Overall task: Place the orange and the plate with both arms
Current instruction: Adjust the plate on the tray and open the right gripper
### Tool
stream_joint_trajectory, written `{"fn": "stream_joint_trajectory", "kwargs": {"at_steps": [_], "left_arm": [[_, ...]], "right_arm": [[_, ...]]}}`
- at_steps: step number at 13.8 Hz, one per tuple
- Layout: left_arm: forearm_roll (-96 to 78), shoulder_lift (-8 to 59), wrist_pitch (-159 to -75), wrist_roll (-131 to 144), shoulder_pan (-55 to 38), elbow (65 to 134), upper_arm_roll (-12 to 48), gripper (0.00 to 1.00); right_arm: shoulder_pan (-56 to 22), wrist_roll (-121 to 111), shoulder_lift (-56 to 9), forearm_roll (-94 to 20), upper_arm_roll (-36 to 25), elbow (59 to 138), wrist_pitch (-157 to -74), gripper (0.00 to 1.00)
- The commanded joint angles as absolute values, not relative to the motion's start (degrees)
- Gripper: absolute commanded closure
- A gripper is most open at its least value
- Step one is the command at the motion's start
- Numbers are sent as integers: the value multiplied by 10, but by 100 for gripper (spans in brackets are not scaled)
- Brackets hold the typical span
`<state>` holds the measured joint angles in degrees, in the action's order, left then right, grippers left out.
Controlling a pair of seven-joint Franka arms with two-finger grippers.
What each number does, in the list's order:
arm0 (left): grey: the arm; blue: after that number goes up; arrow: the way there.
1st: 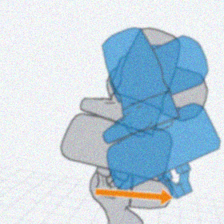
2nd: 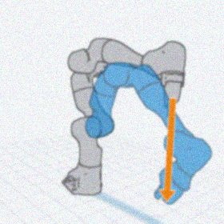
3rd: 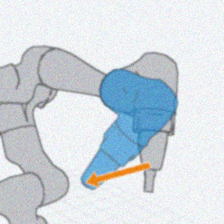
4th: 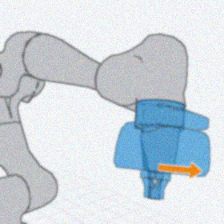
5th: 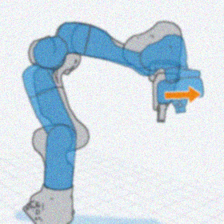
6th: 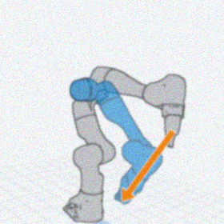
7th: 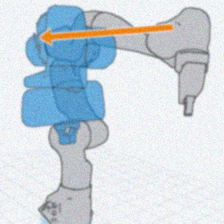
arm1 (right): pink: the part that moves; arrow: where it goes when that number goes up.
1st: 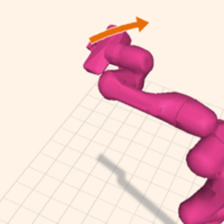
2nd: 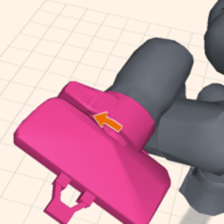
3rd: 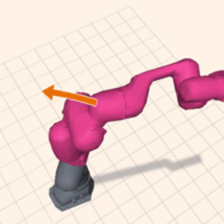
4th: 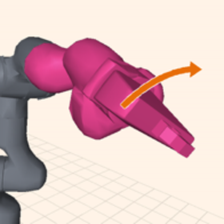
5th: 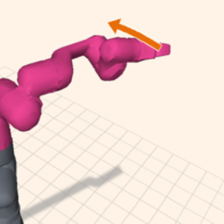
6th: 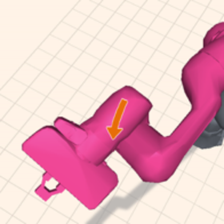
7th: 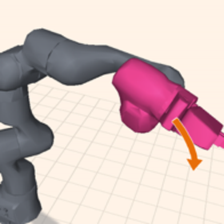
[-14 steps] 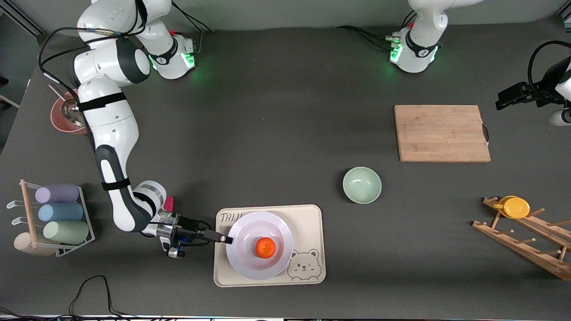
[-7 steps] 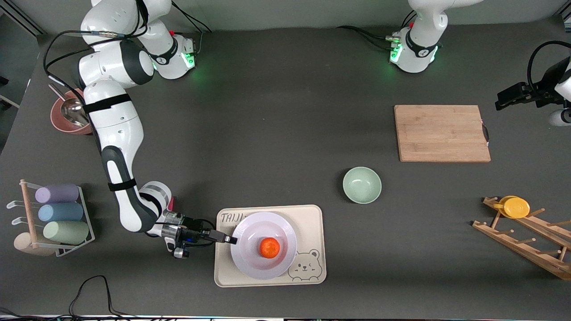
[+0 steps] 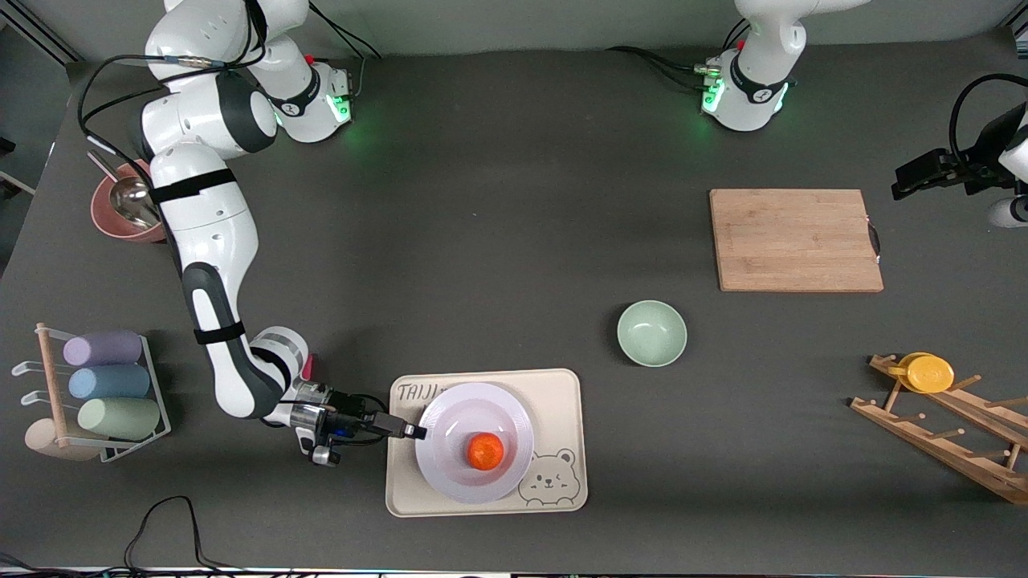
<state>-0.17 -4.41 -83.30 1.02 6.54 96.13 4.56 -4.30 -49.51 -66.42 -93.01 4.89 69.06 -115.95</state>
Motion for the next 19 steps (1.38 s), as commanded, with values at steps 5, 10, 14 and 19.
{"fn": "stream_joint_trajectory", "kwargs": {"at_steps": [5,10,14,19], "left_arm": [[-4,-49,-838,3,65,962,46,0],[-4,-50,-843,3,66,961,46,0],[-3,-54,-845,5,66,952,44,0],[4,-54,-854,13,67,942,43,0]], "right_arm": [[-47,-497,-680,-870,28,676,-1172,18],[-41,-490,-673,-860,28,677,-1172,17],[-41,-468,-651,-856,17,693,-1172,17],[-41,-456,-626,-856,7,717,-1171,17]]}}
